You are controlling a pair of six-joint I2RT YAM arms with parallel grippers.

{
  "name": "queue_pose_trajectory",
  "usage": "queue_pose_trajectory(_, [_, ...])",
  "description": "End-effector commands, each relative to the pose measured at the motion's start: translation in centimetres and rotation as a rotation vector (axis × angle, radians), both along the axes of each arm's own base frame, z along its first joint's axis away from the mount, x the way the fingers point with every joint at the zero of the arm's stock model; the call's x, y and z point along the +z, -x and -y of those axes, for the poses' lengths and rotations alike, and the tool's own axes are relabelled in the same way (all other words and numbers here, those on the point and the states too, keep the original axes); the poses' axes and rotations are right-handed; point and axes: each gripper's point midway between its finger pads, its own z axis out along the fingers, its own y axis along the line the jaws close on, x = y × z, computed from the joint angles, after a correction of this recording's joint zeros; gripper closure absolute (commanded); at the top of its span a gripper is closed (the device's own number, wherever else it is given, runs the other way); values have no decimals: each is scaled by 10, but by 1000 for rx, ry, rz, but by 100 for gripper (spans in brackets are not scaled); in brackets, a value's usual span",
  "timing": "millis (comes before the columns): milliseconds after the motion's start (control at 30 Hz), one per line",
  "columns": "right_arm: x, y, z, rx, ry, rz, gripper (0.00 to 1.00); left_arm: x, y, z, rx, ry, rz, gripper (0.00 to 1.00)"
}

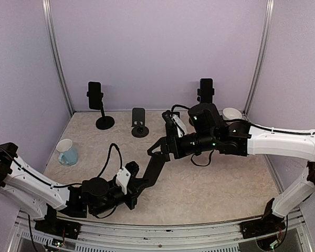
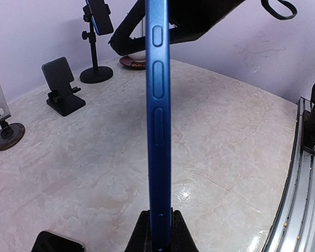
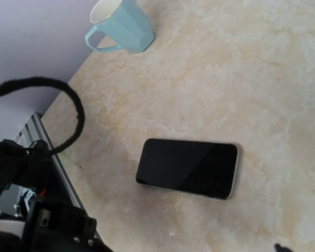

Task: Place the phone on the phone stand
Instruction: Pass from the left arm to the right

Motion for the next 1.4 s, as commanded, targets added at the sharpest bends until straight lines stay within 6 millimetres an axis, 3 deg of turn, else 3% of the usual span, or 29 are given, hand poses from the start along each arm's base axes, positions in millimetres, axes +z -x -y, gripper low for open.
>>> queue_pose_trajectory(0, [2, 3, -6, 4, 3, -24, 8, 33, -2, 6, 21, 107, 44, 100])
queue_pose_trajectory(567, [-3, 13, -9, 26, 30, -51, 10, 31, -3, 5, 35, 94, 50, 100])
queue_pose_trajectory(767, [-6, 13, -9, 16, 36, -55, 20, 29, -7, 3, 64, 88, 51, 100])
queue_pose_trajectory(1167, [-8, 11, -10, 13, 27, -46, 58, 24, -8, 9, 97, 61, 61, 100])
queue_pose_trajectory(1267, [-7, 11, -11, 16, 26, -39, 64, 27, -8, 5, 102, 80, 59, 89])
queue_pose_trajectory(1367, [-4, 9, -11, 14, 29, -25, 65, 28, -7, 1, 99, 93, 56, 58])
